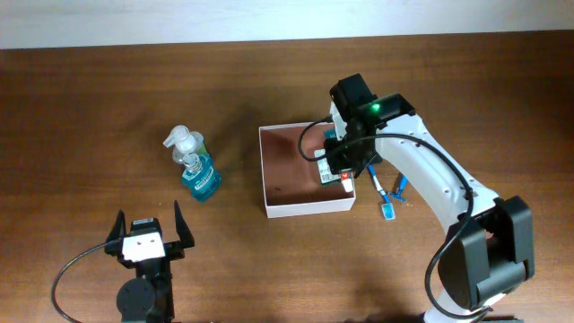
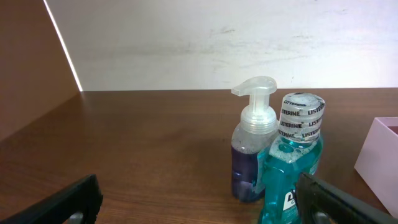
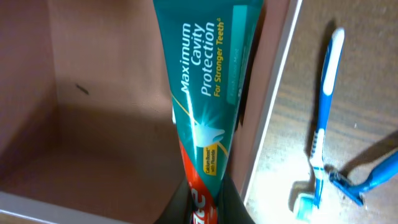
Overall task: Pack container
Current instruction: 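Carry the toothpaste tube with the right gripper over the pink box, then lower the tube into the box and open the right gripper, then move the right gripper over the blue razor and close on it, then lift the blue razor and carry it over the pink box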
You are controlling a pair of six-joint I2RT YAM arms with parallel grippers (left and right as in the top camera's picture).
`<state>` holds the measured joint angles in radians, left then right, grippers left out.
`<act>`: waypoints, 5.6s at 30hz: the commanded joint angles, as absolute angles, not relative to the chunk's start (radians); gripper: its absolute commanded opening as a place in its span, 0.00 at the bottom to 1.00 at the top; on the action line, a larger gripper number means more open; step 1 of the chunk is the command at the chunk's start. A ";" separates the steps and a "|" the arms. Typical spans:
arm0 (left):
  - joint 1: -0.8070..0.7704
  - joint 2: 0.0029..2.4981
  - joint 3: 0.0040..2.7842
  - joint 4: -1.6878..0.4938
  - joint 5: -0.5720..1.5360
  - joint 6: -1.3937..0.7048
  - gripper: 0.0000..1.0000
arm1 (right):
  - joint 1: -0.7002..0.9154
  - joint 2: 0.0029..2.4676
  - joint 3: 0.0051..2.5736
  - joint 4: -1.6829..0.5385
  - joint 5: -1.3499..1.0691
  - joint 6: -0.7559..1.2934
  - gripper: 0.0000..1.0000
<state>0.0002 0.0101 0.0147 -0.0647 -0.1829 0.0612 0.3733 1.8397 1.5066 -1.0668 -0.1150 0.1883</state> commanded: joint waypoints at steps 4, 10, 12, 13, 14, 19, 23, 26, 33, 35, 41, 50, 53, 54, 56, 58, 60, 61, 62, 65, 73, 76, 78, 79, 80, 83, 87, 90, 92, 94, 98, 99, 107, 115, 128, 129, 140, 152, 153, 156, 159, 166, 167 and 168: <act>-0.005 0.005 0.009 -0.064 -0.179 0.077 1.00 | 0.380 1.841 1.510 -1.039 -0.066 0.253 0.05; -0.005 0.005 0.009 -0.064 -0.179 0.077 0.99 | 0.379 1.842 1.502 -1.020 -0.065 0.253 0.05; -0.005 0.005 0.009 -0.064 -0.179 0.077 0.99 | 0.380 1.843 1.502 -1.010 -0.066 0.257 0.05; -0.005 0.005 0.009 -0.064 -0.179 0.077 0.99 | 0.380 1.843 1.502 -1.008 -0.064 0.270 0.05; -0.005 0.005 0.009 -0.064 -0.179 0.077 1.00 | 0.380 1.847 1.502 -1.005 -0.062 0.278 0.05; -0.005 0.005 0.009 -0.064 -0.179 0.077 0.99 | 0.380 1.878 1.502 -1.005 -0.062 0.279 0.05; -0.005 0.005 0.009 -0.064 -0.179 0.077 1.00 | 0.383 1.909 1.502 -1.005 -0.063 0.279 0.05; -0.005 0.005 0.009 -0.064 -0.179 0.077 0.99 | 0.387 1.921 1.502 -1.005 -0.063 0.279 0.06; -0.005 0.005 0.009 -0.064 -0.179 0.077 0.99 | 0.394 1.921 1.502 -0.998 -0.067 0.279 0.27; -0.005 0.005 0.009 -0.064 -0.179 0.077 0.99 | 0.395 1.921 1.502 -0.997 -0.070 0.279 0.27; -0.005 0.005 0.009 -0.064 -0.179 0.077 0.99 | 0.389 1.917 1.620 -1.089 -0.064 0.278 0.27; -0.005 0.005 0.009 -0.064 -0.179 0.077 0.99 | 0.238 1.914 1.885 -1.438 0.128 0.279 0.27; -0.005 0.005 0.009 -0.064 -0.179 0.077 0.99 | 0.149 1.914 1.872 -1.437 0.118 0.317 0.27; -0.005 0.005 0.009 -0.064 -0.179 0.077 0.99 | 0.113 1.915 1.871 -1.436 0.104 0.317 0.27; -0.005 0.005 0.009 -0.064 -0.179 0.077 0.99 | 0.065 1.916 1.858 -1.428 0.088 0.317 0.34; -0.005 0.005 0.009 -0.064 -0.179 0.077 0.99 | 0.010 1.917 1.833 -1.420 0.063 0.320 0.36; -0.005 0.005 0.009 -0.064 -0.179 0.077 0.99 | -0.024 1.918 1.801 -1.404 0.040 0.320 0.36; -0.005 0.005 0.009 -0.064 -0.179 0.077 0.99 | -0.037 1.918 1.771 -1.388 0.025 0.320 0.37; -0.005 0.005 0.009 -0.064 -0.179 0.077 0.99 | -0.043 1.918 1.744 -1.371 0.008 0.320 0.39; -0.005 0.005 0.009 -0.064 -0.179 0.077 0.99 | -0.045 1.920 1.618 -1.262 -0.062 0.320 0.69; -0.005 0.005 0.009 -0.064 -0.179 0.077 0.99 | -0.046 1.920 1.392 -1.050 -0.063 0.389 0.76; -0.005 0.005 0.009 -0.064 -0.179 0.077 0.99 | -0.046 1.920 1.377 -1.050 -0.028 0.410 0.71; -0.005 0.005 0.009 -0.064 -0.179 0.077 0.99 | -0.045 1.920 1.375 -1.042 -0.016 0.409 0.67; -0.005 0.005 0.009 -0.064 -0.179 0.077 0.99 | -0.045 1.920 1.374 -1.038 -0.014 0.409 0.66; -0.005 0.005 0.009 -0.064 -0.179 0.077 0.99 | -0.046 1.920 1.374 -1.031 -0.014 0.409 0.64; -0.005 0.005 0.009 -0.064 -0.179 0.077 0.99 | -0.045 1.921 1.372 -1.016 -0.011 0.409 0.60; -0.005 0.005 0.009 -0.064 -0.179 0.077 0.99 | -0.046 1.921 1.372 -1.004 -0.011 0.410 0.60; -0.005 0.005 0.009 -0.064 -0.179 0.077 0.99 | -0.046 1.921 1.372 -1.004 -0.011 0.410 0.58; -0.005 0.005 0.009 -0.064 -0.179 0.077 0.99 | -0.046 1.924 1.372 -1.004 -0.010 0.410 0.56; -0.005 0.005 0.009 -0.064 -0.179 0.077 0.99 | -0.045 1.932 1.372 -1.003 -0.011 0.410 0.55; -0.005 0.005 0.009 -0.064 -0.179 0.077 0.99 | -0.046 1.982 1.372 -1.004 -0.011 0.410 0.55; -0.005 0.005 0.009 -0.064 -0.179 0.077 0.99 | -0.046 1.993 1.372 -1.004 -0.012 0.410 0.55; -0.005 0.005 0.009 -0.064 -0.179 0.077 0.99 | -0.046 2.033 1.372 -1.007 -0.015 0.410 0.53; -0.005 0.005 0.009 -0.064 -0.179 0.077 0.99 | -0.046 2.035 1.372 -1.039 -0.023 0.410 0.41; -0.005 0.005 0.009 -0.064 -0.179 0.077 0.99 | -0.046 2.035 1.372 -1.047 -0.042 0.409 0.14; -0.005 0.005 0.009 -0.064 -0.179 0.077 0.99 | -0.046 2.035 1.372 -1.047 -0.042 0.409 0.15; -0.005 0.005 0.009 -0.064 -0.179 0.077 0.99 | -0.046 2.036 1.346 -1.008 -0.042 0.405 0.29; -0.005 0.005 0.009 -0.064 -0.179 0.077 0.99 | -0.046 2.035 1.349 -1.008 -0.041 0.400 0.04; -0.005 0.005 0.009 -0.064 -0.179 0.077 0.99 | -0.046 2.035 1.369 -1.021 -0.041 0.397 0.04; -0.005 0.005 0.009 -0.064 -0.179 0.077 0.99 | -0.046 2.035 1.449 -1.079 -0.041 0.396 0.04; -0.005 0.005 0.009 -0.064 -0.179 0.077 0.99 | -0.044 2.035 1.572 -1.150 -0.042 0.382 0.04; -0.005 0.005 0.009 -0.064 -0.179 0.077 0.99 | 0.045 2.031 1.948 -1.346 -0.041 0.344 0.05; -0.005 0.005 0.009 -0.064 -0.179 0.077 1.00 | 0.083 2.030 2.024 -1.373 -0.041 0.337 0.05; -0.005 0.005 0.009 -0.064 -0.179 0.077 0.99 | 0.109 2.030 2.066 -1.386 -0.041 0.329 0.05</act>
<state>0.0002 0.0105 0.0147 -0.0643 -0.1829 0.0608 0.0311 2.0407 1.9461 -1.3598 -0.0391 0.3584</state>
